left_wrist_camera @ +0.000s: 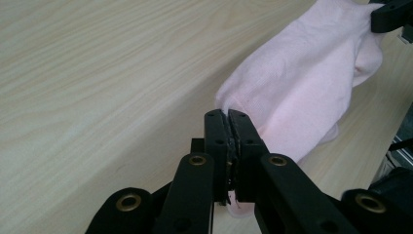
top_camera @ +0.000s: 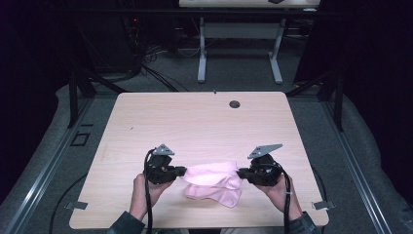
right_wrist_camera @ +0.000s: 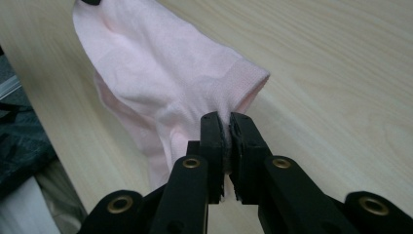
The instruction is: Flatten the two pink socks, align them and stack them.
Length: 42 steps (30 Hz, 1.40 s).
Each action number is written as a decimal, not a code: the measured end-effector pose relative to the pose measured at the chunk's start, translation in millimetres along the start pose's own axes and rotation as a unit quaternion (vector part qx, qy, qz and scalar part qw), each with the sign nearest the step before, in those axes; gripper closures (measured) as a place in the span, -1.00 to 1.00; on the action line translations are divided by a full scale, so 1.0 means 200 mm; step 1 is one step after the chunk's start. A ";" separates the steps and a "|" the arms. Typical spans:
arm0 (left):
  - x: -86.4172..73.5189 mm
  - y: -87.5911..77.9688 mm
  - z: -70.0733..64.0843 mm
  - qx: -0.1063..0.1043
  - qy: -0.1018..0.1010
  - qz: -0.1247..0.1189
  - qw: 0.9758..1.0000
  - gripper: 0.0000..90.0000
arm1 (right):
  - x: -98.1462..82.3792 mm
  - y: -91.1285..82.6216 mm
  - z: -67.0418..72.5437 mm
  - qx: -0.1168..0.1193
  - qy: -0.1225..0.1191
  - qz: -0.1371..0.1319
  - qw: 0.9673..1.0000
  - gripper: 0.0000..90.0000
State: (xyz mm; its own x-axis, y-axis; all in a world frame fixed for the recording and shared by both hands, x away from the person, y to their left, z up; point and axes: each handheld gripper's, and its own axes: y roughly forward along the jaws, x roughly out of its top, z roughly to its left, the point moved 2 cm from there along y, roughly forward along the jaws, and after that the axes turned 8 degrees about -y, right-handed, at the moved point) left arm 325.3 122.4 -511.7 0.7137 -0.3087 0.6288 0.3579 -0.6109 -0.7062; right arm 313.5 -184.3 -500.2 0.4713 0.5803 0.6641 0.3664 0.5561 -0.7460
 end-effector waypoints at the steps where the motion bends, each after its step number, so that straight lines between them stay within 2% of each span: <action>1: -0.01 0.00 -0.01 -0.003 0.000 0.003 1.000 0.95 | 0.00 -0.01 0.01 0.004 -0.001 0.001 1.000 0.88; 6: -0.06 -0.01 -0.04 -0.004 0.005 0.013 1.000 0.95 | -0.03 -0.02 0.04 0.017 0.003 0.006 1.000 0.88; 8: -0.08 0.01 -0.04 -0.005 0.005 0.021 1.000 0.95 | -0.05 0.00 0.05 0.024 0.008 0.007 1.000 0.88; 10: -0.11 0.06 -0.04 0.008 0.013 0.034 0.999 0.95 | -0.08 0.04 0.04 0.022 0.014 0.023 0.999 0.87; 11: -0.12 0.08 -0.04 0.009 0.012 0.040 0.999 0.95 | -0.10 0.08 0.03 0.029 0.020 0.029 0.999 0.87; 13: -0.15 0.14 -0.03 0.015 0.010 0.054 0.998 0.94 | -0.14 0.15 0.01 0.021 0.024 0.053 0.998 0.86; 14: -0.16 0.16 -0.02 0.021 0.012 0.061 0.998 0.91 | -0.15 0.18 0.01 0.029 0.028 0.058 0.998 0.84; 15: -0.17 0.17 -0.02 0.023 0.011 0.069 0.997 0.82 | -0.17 0.21 0.01 0.033 0.032 0.064 0.997 0.76; 17: -0.17 0.17 -0.01 0.025 0.010 0.071 0.997 0.47 | -0.19 0.24 0.01 0.029 0.030 0.078 0.996 0.53; 18: -0.17 0.15 -0.01 0.032 0.010 0.066 0.997 0.35 | -0.19 0.24 0.01 0.034 0.035 0.069 0.996 0.50; 19: -0.17 0.14 -0.01 0.032 0.008 0.062 0.998 0.27 | -0.19 0.22 0.01 0.031 0.032 0.066 0.997 0.44; 20: -0.16 0.13 -0.01 0.032 0.007 0.057 0.998 0.22 | -0.19 0.21 0.01 0.027 0.039 0.057 0.997 0.37; 22: -0.15 0.12 -0.01 0.033 0.004 0.053 0.998 0.15 | -0.19 0.19 0.01 0.026 0.044 0.047 0.998 0.37; 24: -0.16 0.15 0.00 0.032 0.000 0.063 0.997 0.13 | -0.19 0.20 0.02 0.022 0.046 0.050 0.997 0.35; 28: -0.19 0.22 0.01 0.032 -0.004 0.093 0.995 0.20 | -0.22 0.27 0.06 -0.001 0.036 0.068 0.997 0.32; 31: -0.21 0.24 0.01 0.035 0.006 0.098 0.995 0.39 | -0.23 0.29 0.08 -0.013 0.032 0.076 0.997 0.37; 35: -0.23 0.24 0.01 0.042 0.012 0.098 0.994 0.64 | -0.23 0.30 0.08 -0.020 0.022 0.079 0.996 0.52; 37: -0.24 0.24 0.00 0.042 0.014 0.094 0.995 0.74 | -0.23 0.31 0.09 -0.021 0.025 0.071 0.997 0.62; 38: -0.24 0.24 0.00 0.041 0.013 0.091 0.995 0.79 | -0.23 0.30 0.08 -0.023 0.019 0.076 0.997 0.67; 42: -0.26 0.24 -0.01 0.044 0.020 0.082 0.995 0.90 | -0.23 0.31 0.06 -0.017 0.015 0.077 0.997 0.79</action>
State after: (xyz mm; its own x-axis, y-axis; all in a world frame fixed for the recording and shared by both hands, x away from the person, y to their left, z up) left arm 303.8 107.8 -576.7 0.7433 -0.4282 0.5139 0.2916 -0.4841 -0.8250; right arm 304.2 -168.8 -576.1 0.5472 0.6395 0.5400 0.3148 0.4406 -0.8407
